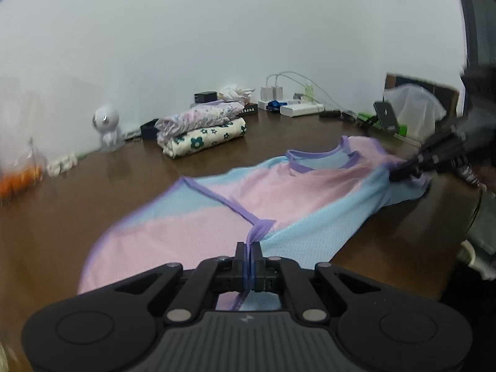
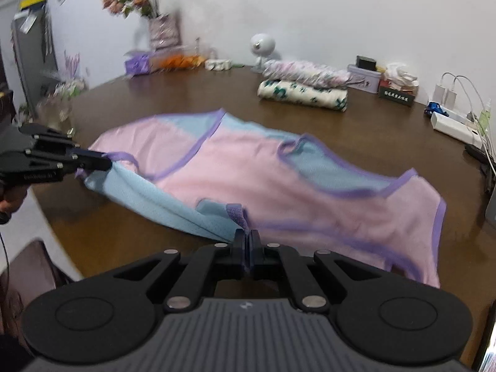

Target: Fold clothes

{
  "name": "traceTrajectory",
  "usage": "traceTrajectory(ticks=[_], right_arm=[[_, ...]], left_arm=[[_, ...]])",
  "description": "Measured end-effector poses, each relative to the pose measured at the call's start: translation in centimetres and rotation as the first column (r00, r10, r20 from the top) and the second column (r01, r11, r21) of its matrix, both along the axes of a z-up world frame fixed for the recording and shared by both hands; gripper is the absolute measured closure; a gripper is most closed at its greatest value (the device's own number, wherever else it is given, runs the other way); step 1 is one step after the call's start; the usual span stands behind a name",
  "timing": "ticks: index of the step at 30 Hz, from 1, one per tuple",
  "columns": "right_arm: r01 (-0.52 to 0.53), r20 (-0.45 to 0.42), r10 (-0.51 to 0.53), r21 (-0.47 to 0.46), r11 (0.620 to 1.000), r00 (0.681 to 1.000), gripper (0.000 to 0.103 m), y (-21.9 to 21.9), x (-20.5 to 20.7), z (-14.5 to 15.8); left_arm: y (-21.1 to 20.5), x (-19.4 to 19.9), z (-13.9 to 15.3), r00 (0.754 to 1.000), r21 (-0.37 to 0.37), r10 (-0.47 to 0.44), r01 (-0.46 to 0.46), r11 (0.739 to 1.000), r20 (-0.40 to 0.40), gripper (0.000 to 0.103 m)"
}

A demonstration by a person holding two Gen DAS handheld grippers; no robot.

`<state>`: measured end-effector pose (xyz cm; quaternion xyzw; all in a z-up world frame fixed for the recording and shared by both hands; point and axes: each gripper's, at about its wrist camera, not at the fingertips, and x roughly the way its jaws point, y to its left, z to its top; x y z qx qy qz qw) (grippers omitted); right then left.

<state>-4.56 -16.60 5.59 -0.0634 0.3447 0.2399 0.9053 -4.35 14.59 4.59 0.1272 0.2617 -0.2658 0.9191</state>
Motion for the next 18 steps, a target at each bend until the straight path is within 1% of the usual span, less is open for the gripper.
traceTrajectory(ticks=[2, 3, 4, 6, 7, 8, 9, 10, 11, 12, 13, 14, 16, 17, 18], right_arm=[[0.028, -0.006, -0.028, -0.015, 0.999, 1.0, 0.101, 0.2, 2.2, 0.3], [0.036, -0.008, -0.037, -0.042, 0.998, 0.999, 0.099, 0.6, 3.3, 0.2], [0.054, -0.002, -0.055, -0.076, 0.996, 0.999, 0.097, 1.1, 4.5, -0.2], [0.1, 0.033, -0.096, -0.147, 0.984, 0.995, 0.085, 1.9, 6.1, -1.0], [0.122, 0.059, -0.113, -0.182, 0.976, 0.992, 0.082, 2.2, 6.6, -1.2], [0.135, 0.091, -0.119, -0.199, 0.971, 0.989, 0.076, 2.2, 6.5, -1.2], [0.119, 0.117, -0.099, -0.183, 0.976, 0.988, 0.07, 1.8, 5.7, -0.8], [0.086, 0.136, -0.065, -0.154, 0.984, 0.989, 0.064, 1.2, 4.7, -0.3], [0.047, 0.14, -0.029, -0.125, 0.991, 0.99, 0.056, 0.7, 3.8, 0.1], [0.006, 0.126, 0.006, -0.1, 0.995, 0.992, 0.055, 0.5, 3.1, 0.2], [-0.028, 0.108, 0.037, -0.085, 0.996, 0.994, 0.055, 0.6, 2.6, 0.1], [-0.052, 0.097, 0.059, -0.079, 0.996, 0.994, 0.056, 1.0, 2.3, -0.2], [-0.073, 0.088, 0.082, -0.098, 0.992, 0.993, 0.059, 2.4, 2.3, -1.2], [-0.074, 0.082, 0.083, -0.109, 0.991, 0.993, 0.063, 3.0, 2.6, -1.7], [-0.068, 0.075, 0.077, -0.119, 0.991, 0.994, 0.067, 3.5, 2.9, -2.2]], left_arm=[[-0.2, 2.6, 0.1, 1.0, 0.019, 0.012, -0.012, 1.0, -0.024, 0.101], [-0.1, 4.0, 0.0, 0.998, 0.017, 0.037, -0.036, 0.999, -0.041, 0.1], [0.2, 5.1, 0.0, 0.996, 0.005, 0.073, -0.072, 0.997, -0.042, 0.098], [0.9, 6.4, 0.0, 0.99, -0.016, 0.124, -0.126, 0.992, -0.063, 0.086], [1.5, 6.2, 0.2, 0.986, -0.017, 0.151, -0.153, 0.988, -0.065, 0.087], [2.2, 5.6, 0.5, 0.984, -0.025, 0.168, -0.17, 0.985, -0.055, 0.085], [3.1, 4.7, 0.8, 0.983, -0.04, 0.175, -0.177, 0.983, -0.047, 0.075], [4.0, 3.8, 0.9, 0.984, -0.061, 0.169, -0.172, 0.983, -0.047, 0.068], [4.6, 3.2, 0.8, 0.984, -0.075, 0.172, -0.175, 0.982, -0.053, 0.054], [5.2, 2.5, 0.7, 0.983, -0.089, 0.174, -0.179, 0.98, -0.059, 0.051], [5.6, 2.1, 0.5, 0.981, -0.092, 0.178, -0.184, 0.979, -0.071, 0.051], [5.7, 2.1, 0.0, 0.979, -0.079, 0.185, -0.192, 0.978, -0.09, 0.052], [5.6, 2.0, -0.8, 0.977, -0.045, 0.178, -0.184, 0.982, -0.113, 0.054], [5.5, 1.8, -1.1, 0.981, -0.03, 0.157, -0.161, 0.986, -0.116, 0.057], [5.5, 1.6, -1.4, 0.983, -0.02, 0.139, -0.142, 0.99, -0.119, 0.066]])
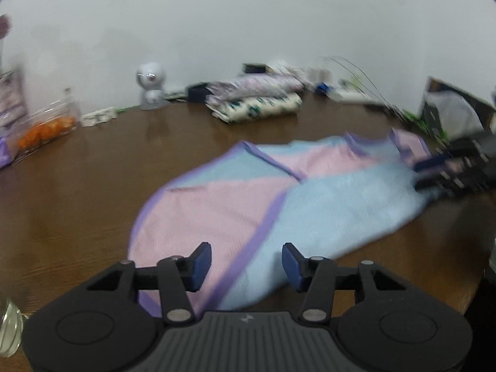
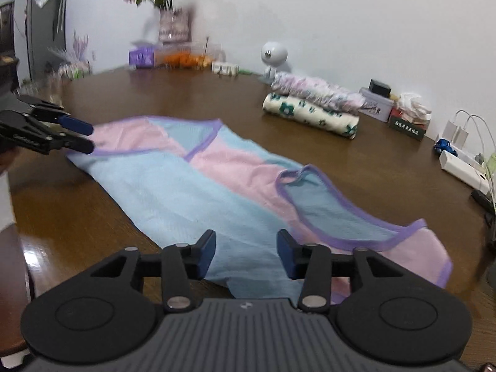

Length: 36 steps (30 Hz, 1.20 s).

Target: Fold clothes

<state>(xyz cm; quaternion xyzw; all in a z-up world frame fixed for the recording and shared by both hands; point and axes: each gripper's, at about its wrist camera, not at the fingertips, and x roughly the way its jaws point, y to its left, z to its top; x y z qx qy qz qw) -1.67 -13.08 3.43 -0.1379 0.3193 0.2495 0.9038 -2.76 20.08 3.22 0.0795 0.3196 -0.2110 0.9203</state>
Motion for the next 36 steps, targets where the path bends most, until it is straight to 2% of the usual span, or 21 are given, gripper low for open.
traceTrajectory(ticks=[2, 4, 5, 7, 10, 13, 16, 18, 24, 26, 28, 29, 30, 31, 34, 35, 36], right_arm=[[0.011, -0.022, -0.011, 0.005, 1.0, 1.0, 0.071, 0.5, 0.6, -0.7], [0.02, -0.042, -0.019, 0.013, 1.0, 0.999, 0.071, 0.5, 0.9, -1.2], [0.024, -0.047, -0.023, 0.013, 1.0, 0.999, 0.07, 0.4, 1.0, -1.4], [0.033, -0.047, -0.032, 0.01, 0.999, 0.998, 0.069, 0.2, 0.9, -1.6], [0.039, -0.052, -0.039, 0.014, 0.999, 0.998, 0.067, 0.0, 1.0, -1.7], [0.041, -0.051, -0.04, 0.016, 0.999, 0.998, 0.065, 0.1, 1.1, -1.7], [0.049, -0.046, -0.048, 0.014, 0.999, 0.998, 0.063, 0.2, 1.3, -1.7], [0.055, -0.046, -0.054, 0.016, 0.998, 0.997, 0.06, 0.0, 1.4, -1.7], [0.072, -0.028, -0.072, 0.002, 0.997, 0.997, 0.058, -0.3, 1.6, -1.8], [0.074, -0.008, -0.074, 0.001, 0.997, 0.997, 0.063, 0.0, 1.2, -1.2], [0.056, 0.004, -0.056, 0.019, 0.998, 0.998, 0.064, 0.2, 0.5, -0.6], [0.032, 0.0, -0.032, 0.038, 0.999, 0.999, 0.064, 0.3, 0.1, -0.3], [0.012, -0.005, -0.012, 0.05, 0.999, 1.0, 0.063, 0.5, -0.1, -0.1], [-0.005, -0.011, 0.006, 0.058, 0.998, 1.0, 0.063, 0.7, -0.3, -0.1], [-0.027, -0.022, 0.028, 0.05, 0.998, 0.999, 0.063, 1.5, -0.3, -0.6], [-0.029, -0.031, 0.03, 0.048, 0.998, 0.999, 0.063, 1.7, -0.2, -0.8], [-0.03, -0.041, 0.032, 0.047, 0.998, 0.999, 0.063, 1.8, -0.1, -1.0]], left_arm=[[0.2, -0.1, -0.3, 1.0, -0.003, -0.011, 0.011, 1.0, -0.009, 0.078], [0.4, 0.0, -0.7, 1.0, 0.009, -0.003, 0.003, 1.0, -0.013, 0.096], [0.5, 0.0, -0.7, 1.0, 0.016, -0.01, 0.01, 1.0, -0.013, 0.1], [0.7, 0.2, -0.5, 1.0, 0.031, -0.026, 0.026, 0.999, -0.007, 0.101], [0.6, 0.9, 0.3, 0.998, 0.065, -0.04, 0.037, 0.997, 0.043, 0.102], [0.2, 2.5, 0.5, 0.998, 0.086, -0.05, 0.046, 0.995, 0.039, 0.102], [0.0, 3.3, 0.0, 0.999, 0.11, -0.045, 0.044, 0.993, 0.002, 0.099], [0.7, 3.3, -0.3, 1.0, 0.086, -0.017, 0.018, 0.996, -0.017, 0.091], [2.4, 2.4, -0.4, 0.998, 0.069, 0.059, -0.058, 0.996, -0.01, 0.086], [2.9, 2.1, 0.4, 0.995, 0.055, 0.098, -0.098, 0.994, -0.003, 0.086], [3.4, 1.7, 1.1, 0.992, 0.03, 0.124, -0.124, 0.992, 0.003, 0.077], [3.5, 1.0, 1.4, 0.994, 0.002, 0.106, -0.106, 0.994, 0.008, 0.057], [3.5, 0.3, 1.5, 0.996, -0.019, 0.082, -0.082, 0.996, 0.019, 0.046], [3.5, -0.2, 1.4, 0.998, -0.027, 0.063, -0.062, 0.998, 0.023, 0.046], [3.2, -1.1, 0.4, 0.999, 0.013, 0.036, -0.036, 0.999, -0.001, 0.047], [3.3, -1.1, 0.1, 0.999, 0.026, 0.041, -0.041, 0.999, -0.008, 0.051], [3.4, -1.1, -0.2, 0.999, 0.032, 0.047, -0.047, 0.998, -0.015, 0.068]])
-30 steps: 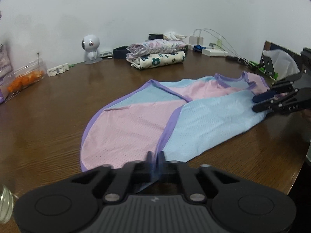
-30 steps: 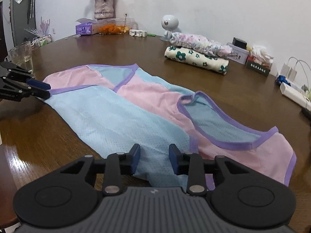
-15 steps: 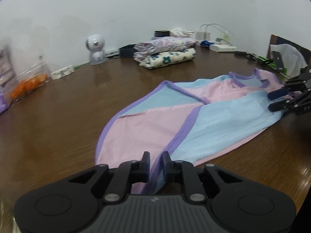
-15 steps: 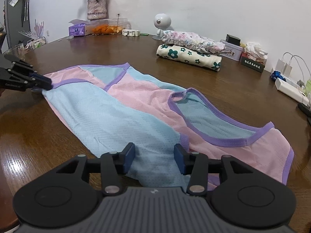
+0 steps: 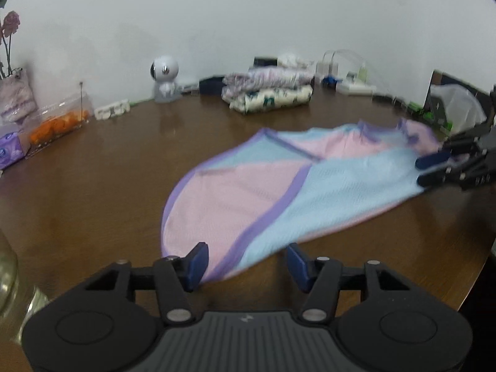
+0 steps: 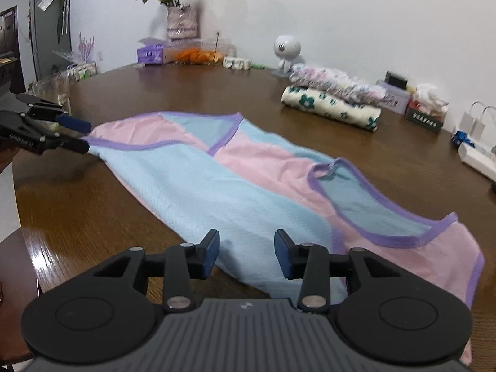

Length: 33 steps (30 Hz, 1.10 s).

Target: Fold clothes

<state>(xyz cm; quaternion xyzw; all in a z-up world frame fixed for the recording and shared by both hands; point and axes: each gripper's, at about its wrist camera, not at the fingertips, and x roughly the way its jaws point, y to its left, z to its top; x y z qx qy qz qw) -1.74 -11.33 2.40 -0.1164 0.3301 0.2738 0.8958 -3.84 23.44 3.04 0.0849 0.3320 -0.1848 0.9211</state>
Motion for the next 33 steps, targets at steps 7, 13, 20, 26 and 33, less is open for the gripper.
traceTrajectory(ticks=[7, 13, 20, 26, 33], right_arm=[[-0.006, -0.043, 0.007, 0.012, 1.0, 0.999, 0.059, -0.6, 0.4, -0.7], [0.005, -0.012, -0.005, 0.005, 1.0, 1.0, 0.057, -1.2, 0.4, -0.1], [0.046, 0.003, -0.046, 0.019, 0.999, 0.999, 0.057, -1.5, 1.2, 0.1], [0.051, -0.002, -0.051, -0.023, 0.998, 0.999, 0.056, -0.9, 1.3, -0.7], [0.037, -0.061, -0.038, -0.013, 0.999, 0.997, 0.055, -1.6, 0.7, -0.6]], left_arm=[[1.6, 0.8, 1.0, 1.0, -0.142, -0.026, 0.024, 0.99, -0.015, 0.1], [2.0, 2.3, 1.0, 0.993, -0.078, 0.121, -0.121, 0.99, -0.013, 0.092], [1.3, 2.5, 0.9, 0.977, -0.043, 0.214, -0.214, 0.976, -0.003, 0.066], [-2.5, 2.1, 1.0, 0.989, -0.004, 0.133, -0.133, 0.991, 0.069, 0.055], [-2.9, 1.2, -0.5, 0.988, -0.027, 0.152, -0.152, 0.988, 0.009, 0.064]])
